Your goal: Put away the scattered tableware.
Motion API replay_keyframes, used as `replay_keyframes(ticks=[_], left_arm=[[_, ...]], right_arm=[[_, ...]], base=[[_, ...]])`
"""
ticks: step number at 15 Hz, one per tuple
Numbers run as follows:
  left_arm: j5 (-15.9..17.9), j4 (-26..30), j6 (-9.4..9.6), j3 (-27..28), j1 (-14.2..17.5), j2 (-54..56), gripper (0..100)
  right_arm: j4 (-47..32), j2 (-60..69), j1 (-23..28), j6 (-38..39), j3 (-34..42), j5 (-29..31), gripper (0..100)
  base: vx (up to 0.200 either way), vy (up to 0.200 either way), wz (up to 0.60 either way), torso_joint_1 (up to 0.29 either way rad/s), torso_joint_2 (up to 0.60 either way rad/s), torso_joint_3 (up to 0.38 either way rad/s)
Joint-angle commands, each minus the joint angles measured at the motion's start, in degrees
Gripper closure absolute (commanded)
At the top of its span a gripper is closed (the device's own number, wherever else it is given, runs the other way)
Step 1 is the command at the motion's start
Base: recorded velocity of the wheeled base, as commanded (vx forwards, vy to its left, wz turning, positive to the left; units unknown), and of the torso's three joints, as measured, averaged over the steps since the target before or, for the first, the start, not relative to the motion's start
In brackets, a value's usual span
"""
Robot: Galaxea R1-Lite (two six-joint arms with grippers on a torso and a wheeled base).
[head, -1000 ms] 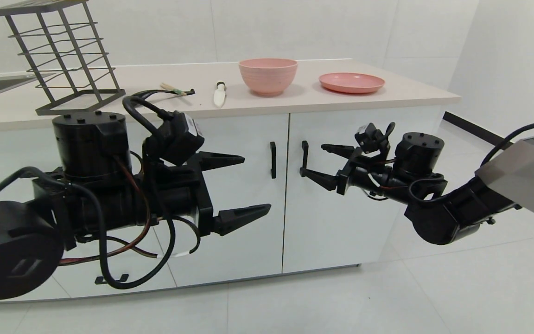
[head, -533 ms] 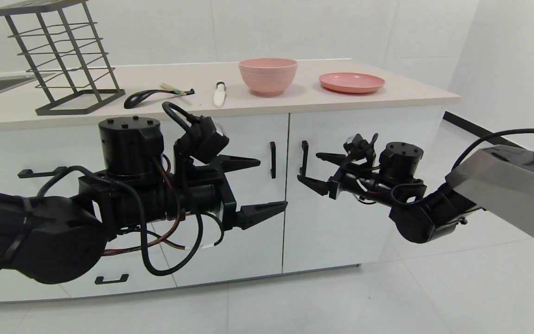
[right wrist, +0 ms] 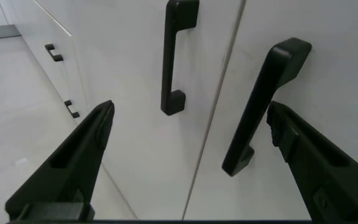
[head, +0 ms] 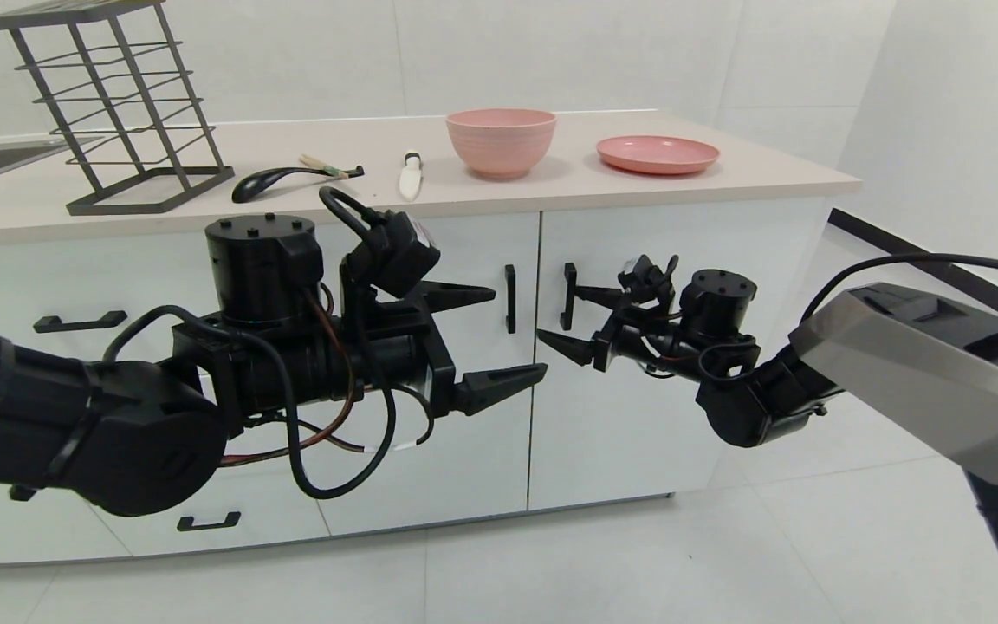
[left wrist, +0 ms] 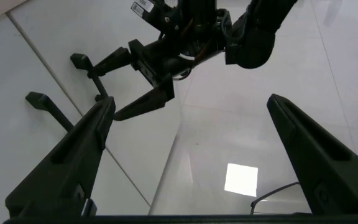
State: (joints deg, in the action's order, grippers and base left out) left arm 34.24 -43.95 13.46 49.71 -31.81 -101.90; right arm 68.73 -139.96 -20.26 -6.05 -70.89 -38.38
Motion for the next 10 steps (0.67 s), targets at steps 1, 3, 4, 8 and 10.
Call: replay_keyframes(ticks=[1, 3, 4, 8, 10], left_arm=[[0.0, 0.0, -0.01, 0.0, 0.0, -0.5, 0], [0.0, -0.1, -0.01, 0.0, -0.1, -1.1, 0], [0.0, -0.1, -0.1, 0.1, -0.1, -1.6, 0], [-0.1, 0.0, -0.1, 0.6, -0.1, -2.5, 0], [-0.1, -0.1, -1.33, 1.4, 0.0, -3.4, 0]], right_arm=[[0.0, -0.4, -0.3, 0.0, -1.4, -0.7, 0], [-0.2, -1.1, -0.3, 0.1, -2.3, -0.9, 0], [-0.2, -2.9, -0.3, 0.1, -4.0, -1.1, 0], [0.1, -4.4, -0.6, 0.1, -5.3, -4.7, 0], [0.7, -3.9, -0.8, 0.1, -4.6, -8.2, 0]], base=[[0.0, 0.0, 0.0, 0.0, 0.0, 0.0], [0.0, 0.0, 0.0, 0.0, 0.0, 0.0], [0.0, 0.0, 0.0, 0.0, 0.0, 0.0], [0.0, 0.0, 0.0, 0.0, 0.0, 0.0], [0.0, 0.0, 0.0, 0.0, 0.0, 0.0]])
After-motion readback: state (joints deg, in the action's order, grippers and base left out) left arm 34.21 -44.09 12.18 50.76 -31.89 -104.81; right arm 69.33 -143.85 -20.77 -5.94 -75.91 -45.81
